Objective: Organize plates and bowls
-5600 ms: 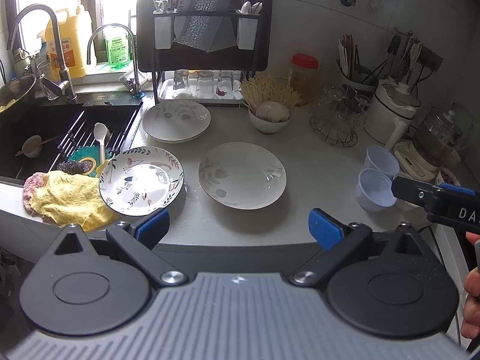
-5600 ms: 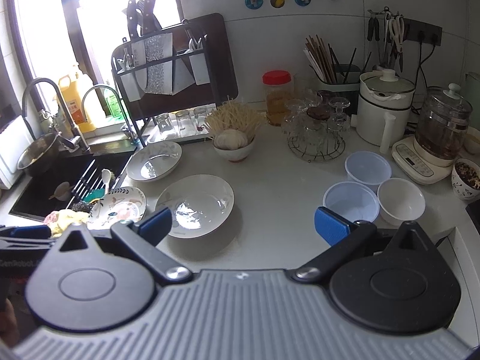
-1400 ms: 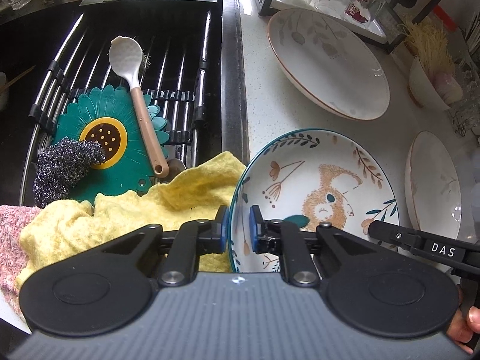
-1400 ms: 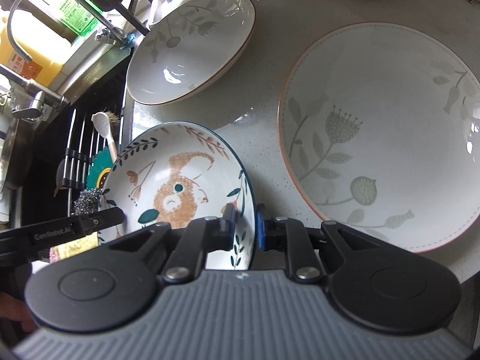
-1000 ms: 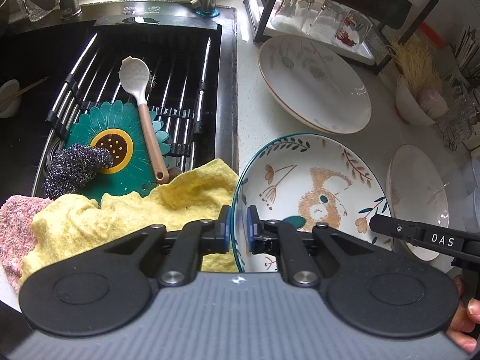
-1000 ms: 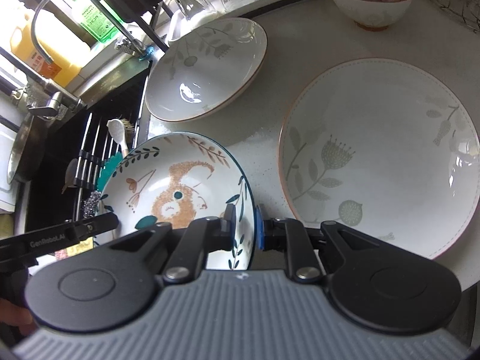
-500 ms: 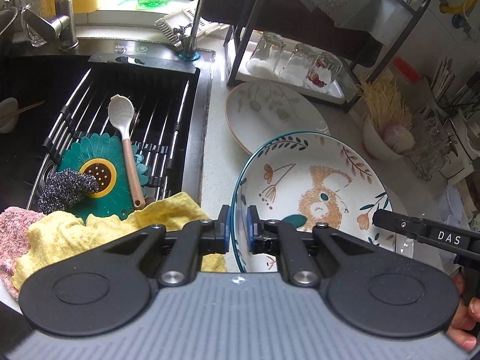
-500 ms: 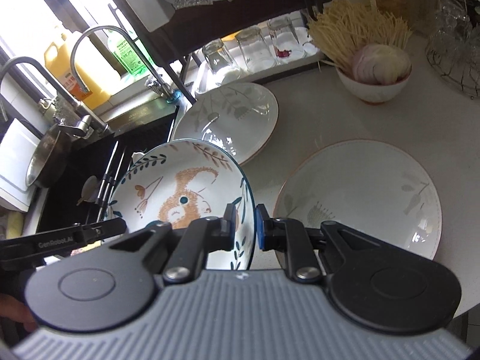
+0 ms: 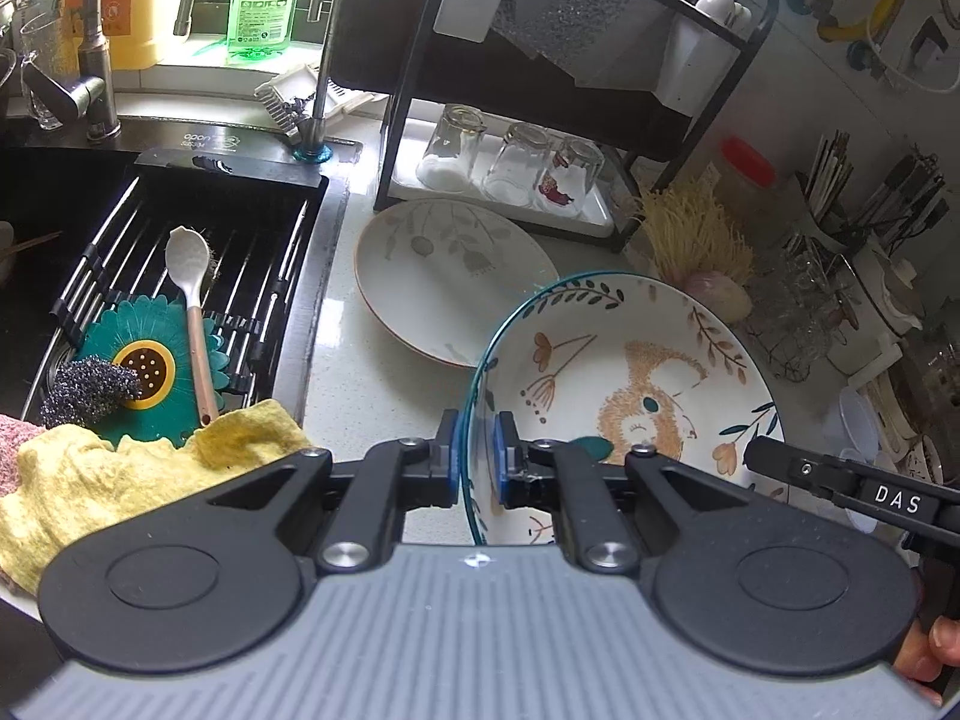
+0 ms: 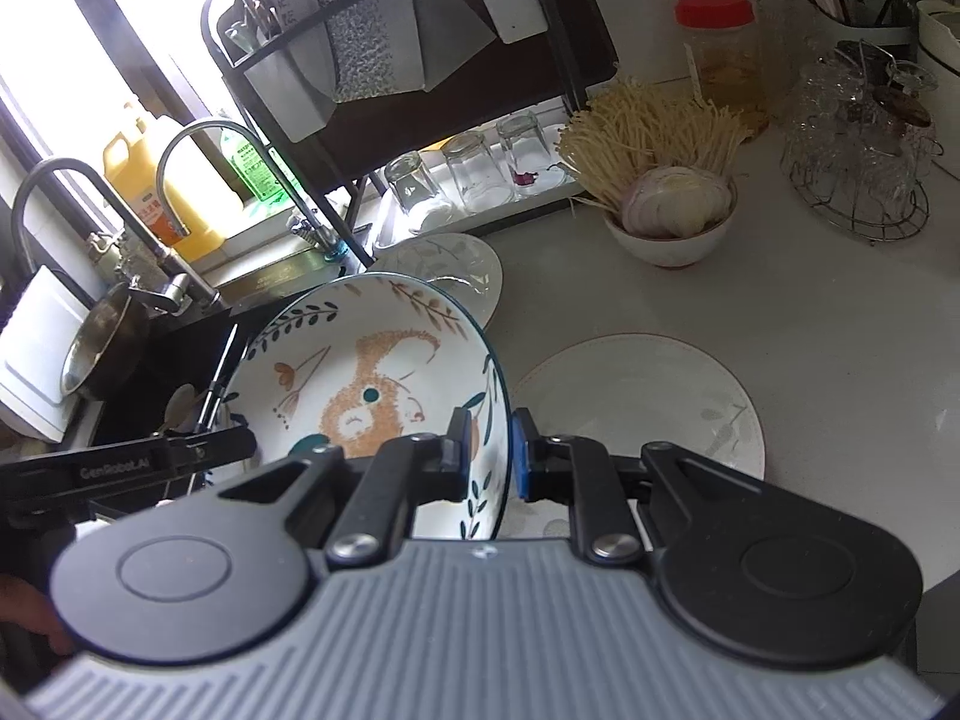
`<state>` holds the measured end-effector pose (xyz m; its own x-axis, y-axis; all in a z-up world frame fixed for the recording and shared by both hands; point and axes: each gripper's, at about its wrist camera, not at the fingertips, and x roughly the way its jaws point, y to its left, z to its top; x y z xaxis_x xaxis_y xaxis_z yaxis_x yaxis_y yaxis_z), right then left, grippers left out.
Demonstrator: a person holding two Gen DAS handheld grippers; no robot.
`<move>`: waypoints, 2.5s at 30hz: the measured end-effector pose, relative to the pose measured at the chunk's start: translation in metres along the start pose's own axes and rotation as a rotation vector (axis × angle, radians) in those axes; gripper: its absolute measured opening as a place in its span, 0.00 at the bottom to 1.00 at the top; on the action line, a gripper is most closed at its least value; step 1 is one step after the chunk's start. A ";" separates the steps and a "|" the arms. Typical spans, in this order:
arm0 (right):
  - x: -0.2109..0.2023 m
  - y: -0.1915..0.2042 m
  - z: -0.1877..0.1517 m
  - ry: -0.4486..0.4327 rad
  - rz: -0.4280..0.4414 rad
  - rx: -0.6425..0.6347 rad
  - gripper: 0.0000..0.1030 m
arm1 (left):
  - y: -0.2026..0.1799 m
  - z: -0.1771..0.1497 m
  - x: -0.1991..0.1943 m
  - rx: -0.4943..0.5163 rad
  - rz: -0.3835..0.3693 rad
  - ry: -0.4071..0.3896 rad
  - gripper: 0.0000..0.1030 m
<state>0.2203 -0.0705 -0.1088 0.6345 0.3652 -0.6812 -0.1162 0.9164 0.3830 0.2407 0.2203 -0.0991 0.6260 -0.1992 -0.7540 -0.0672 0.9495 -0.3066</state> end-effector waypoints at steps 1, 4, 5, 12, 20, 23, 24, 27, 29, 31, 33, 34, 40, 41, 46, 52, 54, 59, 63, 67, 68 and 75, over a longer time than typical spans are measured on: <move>-0.003 -0.003 0.002 -0.003 0.002 0.006 0.16 | -0.005 -0.001 0.000 0.006 0.002 0.000 0.12; -0.010 -0.011 0.007 -0.026 -0.005 -0.005 0.16 | -0.019 -0.001 0.000 0.016 -0.001 -0.006 0.12; -0.011 -0.013 0.009 -0.035 -0.007 -0.010 0.16 | -0.023 0.000 0.002 0.017 -0.002 -0.009 0.12; -0.004 -0.043 0.026 -0.051 -0.026 -0.041 0.16 | -0.054 0.005 0.029 0.018 0.002 0.010 0.12; 0.025 -0.086 0.028 0.039 -0.063 -0.100 0.16 | -0.086 -0.008 0.082 -0.009 0.054 0.087 0.12; 0.035 -0.100 0.024 0.074 -0.074 -0.125 0.16 | -0.094 -0.016 0.101 -0.018 0.073 0.127 0.12; 0.038 -0.103 0.023 0.088 -0.080 -0.132 0.16 | -0.095 -0.018 0.107 -0.024 0.080 0.142 0.12; 0.049 -0.110 0.020 0.116 -0.088 -0.162 0.16 | -0.098 -0.025 0.121 -0.031 0.101 0.177 0.13; 0.053 -0.112 0.018 0.127 -0.089 -0.186 0.16 | -0.100 -0.029 0.127 -0.033 0.113 0.196 0.13; 0.057 -0.113 0.016 0.133 -0.091 -0.208 0.16 | -0.099 -0.032 0.132 -0.044 0.119 0.213 0.13; 0.060 -0.112 0.014 0.131 -0.103 -0.227 0.16 | -0.099 -0.034 0.136 -0.046 0.120 0.235 0.13; 0.061 -0.112 0.013 0.129 -0.110 -0.235 0.16 | -0.099 -0.034 0.139 -0.040 0.121 0.249 0.14; 0.068 -0.111 0.009 0.124 -0.128 -0.279 0.16 | -0.100 -0.034 0.148 -0.035 0.136 0.274 0.14; 0.069 -0.111 0.009 0.125 -0.130 -0.283 0.16 | -0.100 -0.033 0.149 -0.029 0.138 0.275 0.14; 0.072 -0.112 0.009 0.114 -0.135 -0.288 0.16 | -0.104 -0.030 0.152 -0.008 0.140 0.286 0.15; 0.075 -0.111 0.010 0.110 -0.138 -0.274 0.18 | -0.100 -0.028 0.151 -0.029 0.128 0.295 0.15; 0.077 -0.110 0.010 0.113 -0.140 -0.275 0.18 | -0.100 -0.027 0.151 -0.041 0.130 0.293 0.15; 0.080 -0.110 0.011 0.129 -0.140 -0.269 0.18 | -0.102 -0.026 0.147 -0.054 0.113 0.307 0.32; 0.083 -0.108 0.009 0.144 -0.138 -0.257 0.18 | -0.104 -0.023 0.142 -0.048 0.115 0.299 0.39; 0.086 -0.107 0.007 0.153 -0.136 -0.249 0.19 | -0.105 -0.021 0.136 -0.024 0.135 0.290 0.44; 0.087 -0.108 0.007 0.153 -0.136 -0.245 0.19 | -0.104 -0.021 0.135 -0.024 0.132 0.290 0.44; 0.087 -0.110 0.011 0.159 -0.130 -0.205 0.19 | -0.105 -0.018 0.123 0.000 0.132 0.250 0.45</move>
<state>0.2966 -0.1413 -0.2040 0.5281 0.2484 -0.8120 -0.2038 0.9654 0.1628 0.3112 0.0913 -0.1700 0.4004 -0.1277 -0.9074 -0.1350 0.9712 -0.1962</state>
